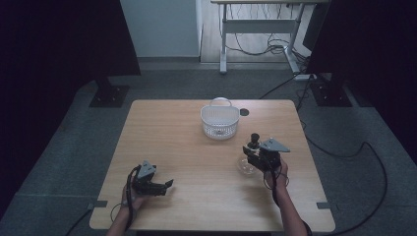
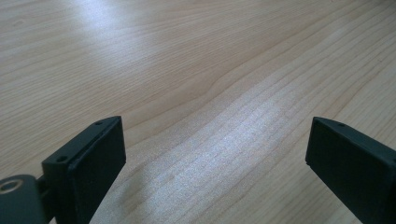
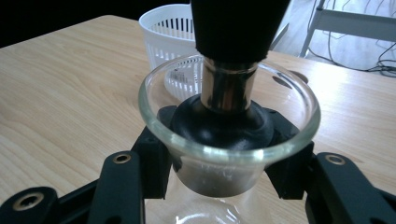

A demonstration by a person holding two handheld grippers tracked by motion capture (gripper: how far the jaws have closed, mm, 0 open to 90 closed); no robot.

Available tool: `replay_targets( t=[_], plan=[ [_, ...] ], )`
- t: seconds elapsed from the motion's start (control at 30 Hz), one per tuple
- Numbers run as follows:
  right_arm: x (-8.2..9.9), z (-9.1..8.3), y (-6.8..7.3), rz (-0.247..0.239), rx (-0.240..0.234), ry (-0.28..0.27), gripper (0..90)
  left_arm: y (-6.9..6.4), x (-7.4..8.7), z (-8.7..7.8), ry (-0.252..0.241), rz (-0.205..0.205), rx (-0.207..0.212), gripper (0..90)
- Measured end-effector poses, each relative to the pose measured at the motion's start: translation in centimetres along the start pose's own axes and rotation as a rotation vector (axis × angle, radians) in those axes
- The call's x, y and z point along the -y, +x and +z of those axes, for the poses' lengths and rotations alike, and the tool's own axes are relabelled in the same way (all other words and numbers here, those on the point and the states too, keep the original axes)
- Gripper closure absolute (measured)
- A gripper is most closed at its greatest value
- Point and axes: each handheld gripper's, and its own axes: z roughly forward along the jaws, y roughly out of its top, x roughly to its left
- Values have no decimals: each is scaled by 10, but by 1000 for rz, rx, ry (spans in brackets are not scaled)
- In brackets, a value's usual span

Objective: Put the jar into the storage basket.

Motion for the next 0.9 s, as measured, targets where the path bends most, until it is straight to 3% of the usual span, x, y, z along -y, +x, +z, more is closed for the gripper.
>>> replay_targets(
  t=[0.9],
  plan=[
    [-25,-15,4,-59,22,-53,485,0,0,0,2,1,-1,48]
  ],
)
